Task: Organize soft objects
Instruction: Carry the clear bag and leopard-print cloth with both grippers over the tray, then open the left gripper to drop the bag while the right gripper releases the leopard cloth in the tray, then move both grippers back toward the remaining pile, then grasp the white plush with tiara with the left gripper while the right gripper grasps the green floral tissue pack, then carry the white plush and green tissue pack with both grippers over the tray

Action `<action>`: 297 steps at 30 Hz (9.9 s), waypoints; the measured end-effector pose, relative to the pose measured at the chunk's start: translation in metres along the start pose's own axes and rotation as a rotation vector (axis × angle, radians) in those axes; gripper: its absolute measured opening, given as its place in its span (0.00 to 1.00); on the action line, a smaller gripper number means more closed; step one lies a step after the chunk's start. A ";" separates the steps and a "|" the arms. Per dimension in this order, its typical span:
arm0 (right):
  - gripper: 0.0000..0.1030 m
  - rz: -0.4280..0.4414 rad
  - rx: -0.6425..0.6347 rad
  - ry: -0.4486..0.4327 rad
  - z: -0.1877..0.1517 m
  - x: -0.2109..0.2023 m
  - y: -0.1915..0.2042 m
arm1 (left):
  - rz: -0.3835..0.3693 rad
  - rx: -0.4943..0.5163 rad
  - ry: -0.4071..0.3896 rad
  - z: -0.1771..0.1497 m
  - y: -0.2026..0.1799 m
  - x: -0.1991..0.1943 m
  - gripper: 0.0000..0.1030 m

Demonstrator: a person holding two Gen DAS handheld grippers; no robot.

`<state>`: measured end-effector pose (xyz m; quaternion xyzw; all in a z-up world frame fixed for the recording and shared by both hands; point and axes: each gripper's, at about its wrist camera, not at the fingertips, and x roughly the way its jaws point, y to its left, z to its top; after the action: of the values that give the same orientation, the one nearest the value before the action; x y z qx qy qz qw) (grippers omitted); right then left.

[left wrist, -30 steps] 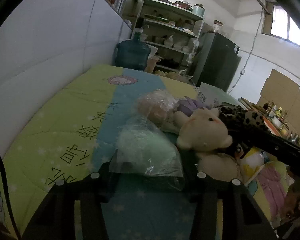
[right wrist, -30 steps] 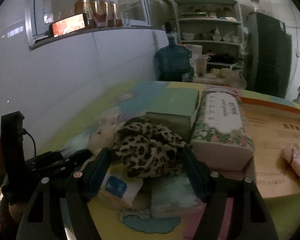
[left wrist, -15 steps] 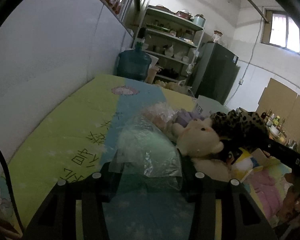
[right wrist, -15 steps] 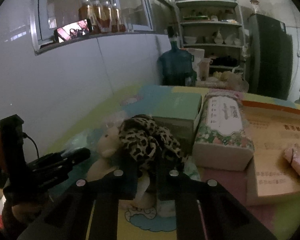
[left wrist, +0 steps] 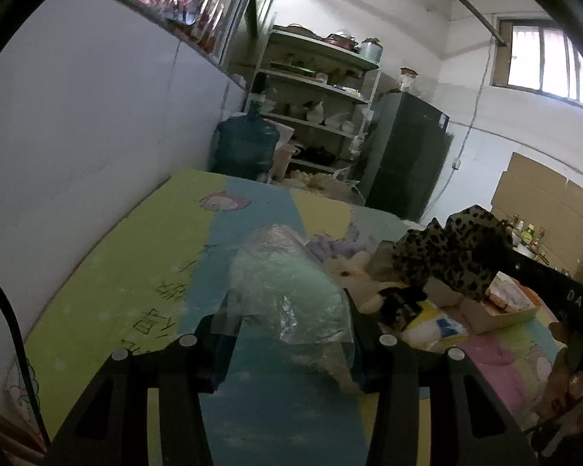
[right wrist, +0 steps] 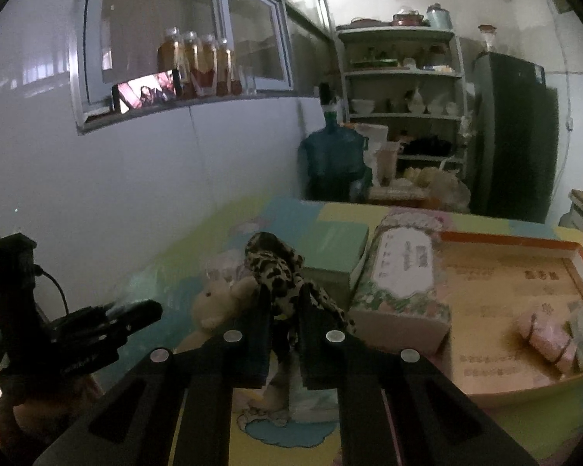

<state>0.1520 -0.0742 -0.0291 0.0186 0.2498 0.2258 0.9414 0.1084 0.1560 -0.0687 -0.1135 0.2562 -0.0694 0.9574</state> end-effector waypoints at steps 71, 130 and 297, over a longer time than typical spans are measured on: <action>0.09 -0.221 0.315 -0.193 0.015 -0.135 -0.273 | -0.272 0.233 0.121 0.051 -0.318 0.134 0.47; 0.63 -0.190 0.453 -0.001 -0.012 -0.055 -0.371 | -0.195 0.197 0.336 0.030 -0.354 0.221 0.75; 0.50 -0.061 0.024 0.315 -0.058 0.063 -0.038 | -0.056 -0.051 0.028 -0.020 -0.028 -0.003 0.35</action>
<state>0.1886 -0.0850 -0.1150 -0.0135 0.3975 0.1941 0.8967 0.0939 0.1261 -0.0773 -0.1440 0.2683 -0.0911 0.9482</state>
